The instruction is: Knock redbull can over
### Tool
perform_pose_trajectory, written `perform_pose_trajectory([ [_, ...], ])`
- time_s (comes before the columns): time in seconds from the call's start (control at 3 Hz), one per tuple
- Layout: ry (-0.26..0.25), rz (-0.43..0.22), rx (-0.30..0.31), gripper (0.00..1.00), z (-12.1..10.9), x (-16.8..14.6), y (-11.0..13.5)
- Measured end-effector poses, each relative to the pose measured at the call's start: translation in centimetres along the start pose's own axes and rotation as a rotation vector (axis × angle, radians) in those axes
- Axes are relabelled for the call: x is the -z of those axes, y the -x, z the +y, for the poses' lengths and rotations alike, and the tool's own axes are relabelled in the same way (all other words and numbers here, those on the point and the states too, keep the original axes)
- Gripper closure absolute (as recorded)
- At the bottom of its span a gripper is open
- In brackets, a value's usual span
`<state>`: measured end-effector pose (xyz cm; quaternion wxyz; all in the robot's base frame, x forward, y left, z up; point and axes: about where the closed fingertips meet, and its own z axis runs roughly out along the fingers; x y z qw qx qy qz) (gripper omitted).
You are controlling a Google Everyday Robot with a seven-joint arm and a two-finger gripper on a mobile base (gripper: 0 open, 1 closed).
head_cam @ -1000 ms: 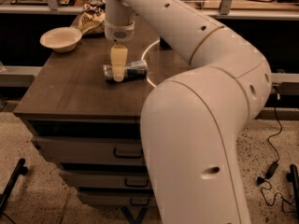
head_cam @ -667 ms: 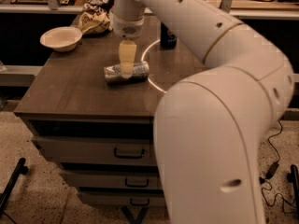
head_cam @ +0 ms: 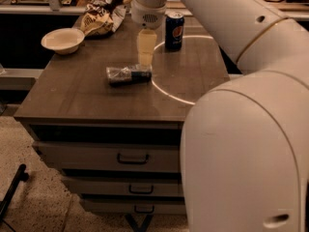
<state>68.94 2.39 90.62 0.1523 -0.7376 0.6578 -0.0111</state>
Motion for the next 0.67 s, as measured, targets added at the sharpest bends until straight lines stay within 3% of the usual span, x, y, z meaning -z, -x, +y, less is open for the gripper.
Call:
perform_pose_trajectory([
  [0.33, -0.018, -0.022, 0.042, 0.00, 0.38, 2.43, 0.45],
  [0.67, -0.018, -0.022, 0.042, 0.00, 0.38, 2.43, 0.45],
])
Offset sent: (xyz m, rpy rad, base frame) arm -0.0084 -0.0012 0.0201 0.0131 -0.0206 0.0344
